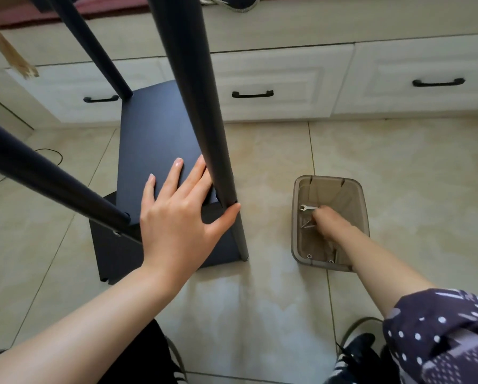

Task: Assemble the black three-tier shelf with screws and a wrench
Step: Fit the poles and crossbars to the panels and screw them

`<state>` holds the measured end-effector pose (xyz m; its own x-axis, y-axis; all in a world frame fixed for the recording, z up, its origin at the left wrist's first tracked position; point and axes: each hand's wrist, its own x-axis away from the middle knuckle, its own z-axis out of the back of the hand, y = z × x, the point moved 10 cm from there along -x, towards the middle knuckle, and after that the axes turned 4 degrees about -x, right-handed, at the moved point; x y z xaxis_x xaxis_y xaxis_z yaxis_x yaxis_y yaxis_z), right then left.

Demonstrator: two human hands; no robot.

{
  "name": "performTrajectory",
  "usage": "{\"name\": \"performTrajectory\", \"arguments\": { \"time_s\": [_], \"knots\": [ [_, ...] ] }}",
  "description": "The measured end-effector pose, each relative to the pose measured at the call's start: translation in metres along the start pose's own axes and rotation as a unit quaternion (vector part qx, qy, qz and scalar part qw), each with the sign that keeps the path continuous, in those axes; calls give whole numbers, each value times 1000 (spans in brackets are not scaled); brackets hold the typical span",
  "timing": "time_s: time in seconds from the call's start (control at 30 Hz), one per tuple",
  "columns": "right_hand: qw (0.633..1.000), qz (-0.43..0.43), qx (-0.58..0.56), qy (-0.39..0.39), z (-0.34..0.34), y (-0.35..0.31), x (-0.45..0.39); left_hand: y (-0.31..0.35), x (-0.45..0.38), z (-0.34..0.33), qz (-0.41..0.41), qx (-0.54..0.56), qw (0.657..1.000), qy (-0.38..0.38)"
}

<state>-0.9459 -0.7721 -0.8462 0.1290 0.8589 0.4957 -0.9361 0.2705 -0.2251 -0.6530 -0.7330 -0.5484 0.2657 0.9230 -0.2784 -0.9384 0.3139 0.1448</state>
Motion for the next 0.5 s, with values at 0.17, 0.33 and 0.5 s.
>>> {"name": "performTrajectory", "arguments": {
  "time_s": [0.17, 0.33, 0.5],
  "knots": [
    [998, 4, 43, -44, 28, -5, 21, -1, 0, -6, 7, -12, 999, -31],
    [994, 37, 91, -45, 99, -39, 61, 1, -1, -5, -1, -23, 997, -71],
    [991, 128, 27, -31, 147, -107, 130, 2, -3, -6, -11, -43, 994, -103]
  ]
}}
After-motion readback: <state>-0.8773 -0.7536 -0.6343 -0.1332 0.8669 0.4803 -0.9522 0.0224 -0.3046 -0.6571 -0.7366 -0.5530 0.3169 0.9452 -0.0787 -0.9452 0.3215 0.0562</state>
